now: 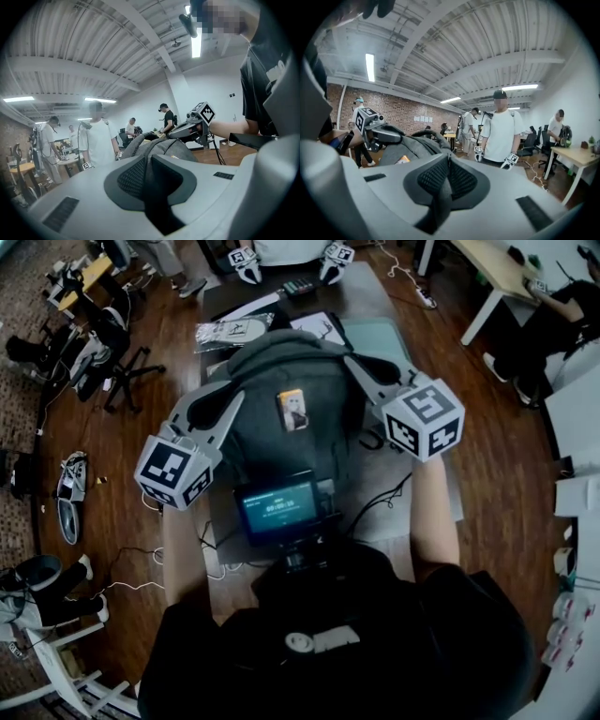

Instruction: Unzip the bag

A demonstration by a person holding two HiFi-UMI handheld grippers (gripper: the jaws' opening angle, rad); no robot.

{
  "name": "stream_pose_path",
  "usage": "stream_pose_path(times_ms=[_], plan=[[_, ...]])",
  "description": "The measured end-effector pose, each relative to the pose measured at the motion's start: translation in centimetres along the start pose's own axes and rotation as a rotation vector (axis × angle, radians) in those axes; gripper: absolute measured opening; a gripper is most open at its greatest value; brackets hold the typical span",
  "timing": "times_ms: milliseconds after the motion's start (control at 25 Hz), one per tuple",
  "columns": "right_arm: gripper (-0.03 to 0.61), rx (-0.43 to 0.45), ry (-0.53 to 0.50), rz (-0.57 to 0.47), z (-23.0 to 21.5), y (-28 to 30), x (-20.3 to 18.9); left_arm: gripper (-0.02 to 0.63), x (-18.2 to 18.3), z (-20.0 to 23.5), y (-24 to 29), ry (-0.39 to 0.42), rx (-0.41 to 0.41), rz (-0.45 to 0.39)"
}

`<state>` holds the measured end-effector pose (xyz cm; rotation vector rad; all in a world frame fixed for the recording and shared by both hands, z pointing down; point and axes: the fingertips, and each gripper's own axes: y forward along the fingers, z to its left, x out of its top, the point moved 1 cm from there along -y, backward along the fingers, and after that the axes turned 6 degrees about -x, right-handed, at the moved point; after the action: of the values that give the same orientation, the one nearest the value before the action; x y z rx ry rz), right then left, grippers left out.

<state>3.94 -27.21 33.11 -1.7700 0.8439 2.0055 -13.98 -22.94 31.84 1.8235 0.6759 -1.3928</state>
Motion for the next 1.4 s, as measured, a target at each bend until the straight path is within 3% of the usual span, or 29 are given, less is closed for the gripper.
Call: stream_pose_path(times_ms=[400, 1040, 1400], plan=[[0.029, -0.001, 0.078, -0.014, -0.5, -0.7, -1.5, 0.049, -0.1, 0.1, -0.4, 0.001, 0.001, -0.013], [0.031, 0.087, 0.200, -0.007, -1.1, -2.5, -2.9, 0.044, 0.4, -1.1, -0.6, 0.009, -0.046, -0.027], [0.017, 0.159, 0.383, -0.042, -1.1, -1.5, -1.4, 0.043, 1.0, -2.5, -1.4, 0.057, -0.104, -0.077]])
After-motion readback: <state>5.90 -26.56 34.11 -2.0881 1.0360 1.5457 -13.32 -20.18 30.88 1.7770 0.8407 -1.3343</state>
